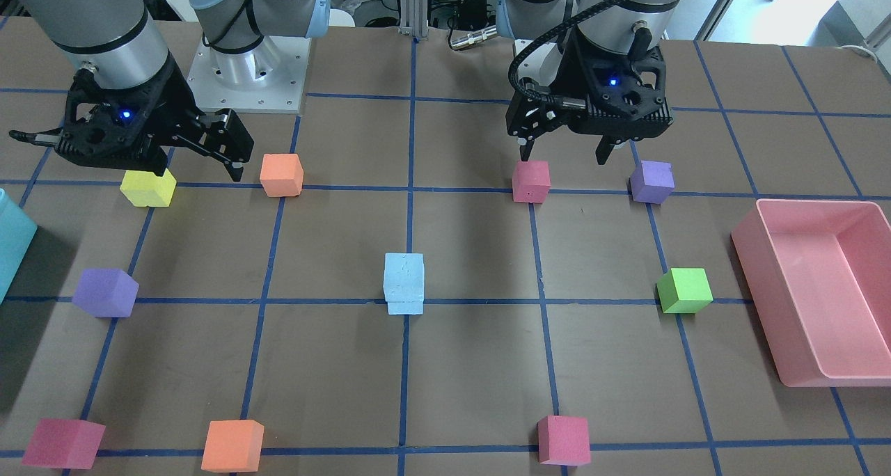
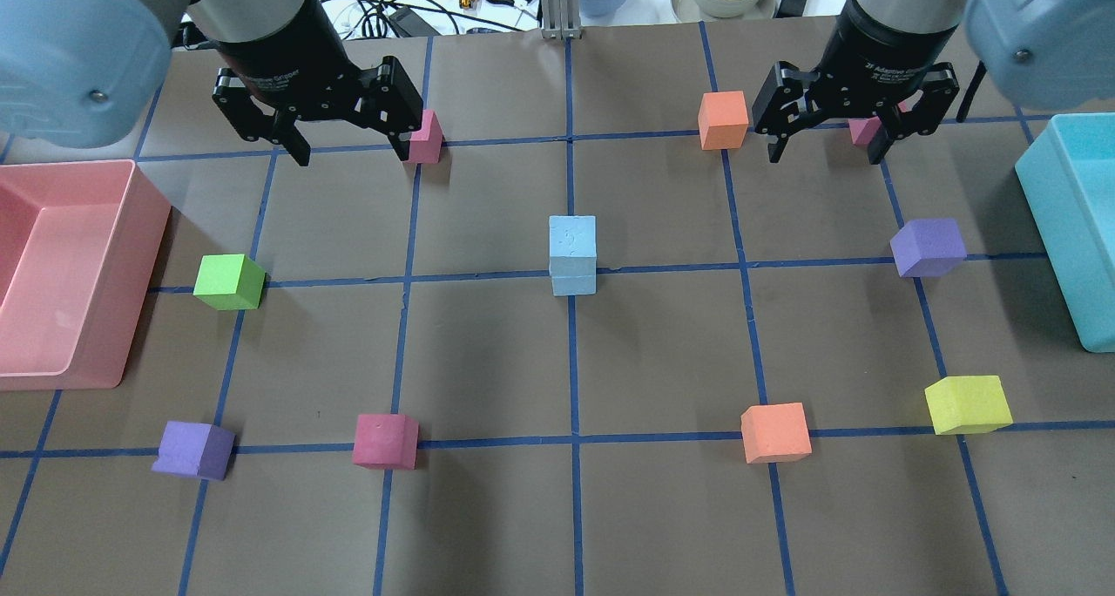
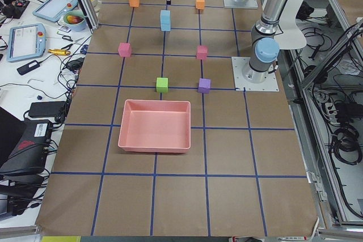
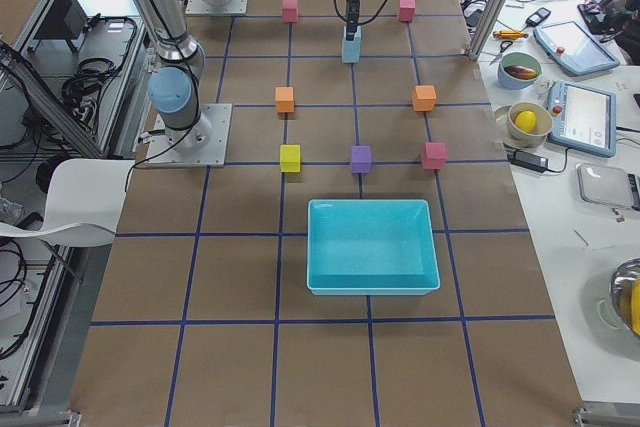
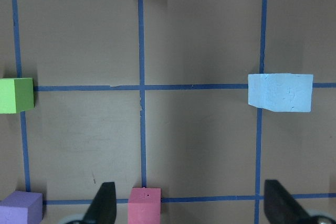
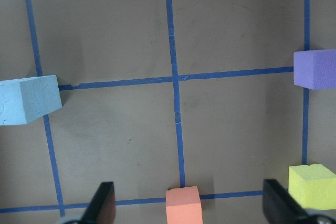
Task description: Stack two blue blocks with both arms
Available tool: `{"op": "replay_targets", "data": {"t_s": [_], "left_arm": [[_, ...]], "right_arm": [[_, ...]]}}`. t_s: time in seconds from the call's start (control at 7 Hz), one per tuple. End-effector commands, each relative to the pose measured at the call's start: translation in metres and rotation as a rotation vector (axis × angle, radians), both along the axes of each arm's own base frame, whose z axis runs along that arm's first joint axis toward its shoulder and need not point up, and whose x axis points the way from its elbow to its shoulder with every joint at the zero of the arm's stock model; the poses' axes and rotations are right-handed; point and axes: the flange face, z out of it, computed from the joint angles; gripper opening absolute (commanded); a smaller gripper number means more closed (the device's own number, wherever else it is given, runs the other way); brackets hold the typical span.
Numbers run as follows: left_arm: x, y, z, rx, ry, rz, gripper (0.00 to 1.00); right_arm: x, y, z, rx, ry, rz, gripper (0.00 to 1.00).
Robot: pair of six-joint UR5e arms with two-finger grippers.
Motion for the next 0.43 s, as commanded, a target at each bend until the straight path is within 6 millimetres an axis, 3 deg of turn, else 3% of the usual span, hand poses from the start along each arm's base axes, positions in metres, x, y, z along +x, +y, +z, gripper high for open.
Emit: {"op": "replay_targets", "data": {"t_s": [0.0, 0.29], "left_arm": [[0.0030, -0.0004, 0.0001, -0.001, 0.003, 0.000, 1.00], [0.0037, -0.0001, 0.0024, -0.006, -0.004, 0.001, 1.00]], "right_arm": [[-0.0002, -0.0001, 0.0004, -0.001, 0.002, 0.000, 1.00], [-0.0002, 0.0000, -0.0003, 0.001, 0.002, 0.000, 1.00]]}}
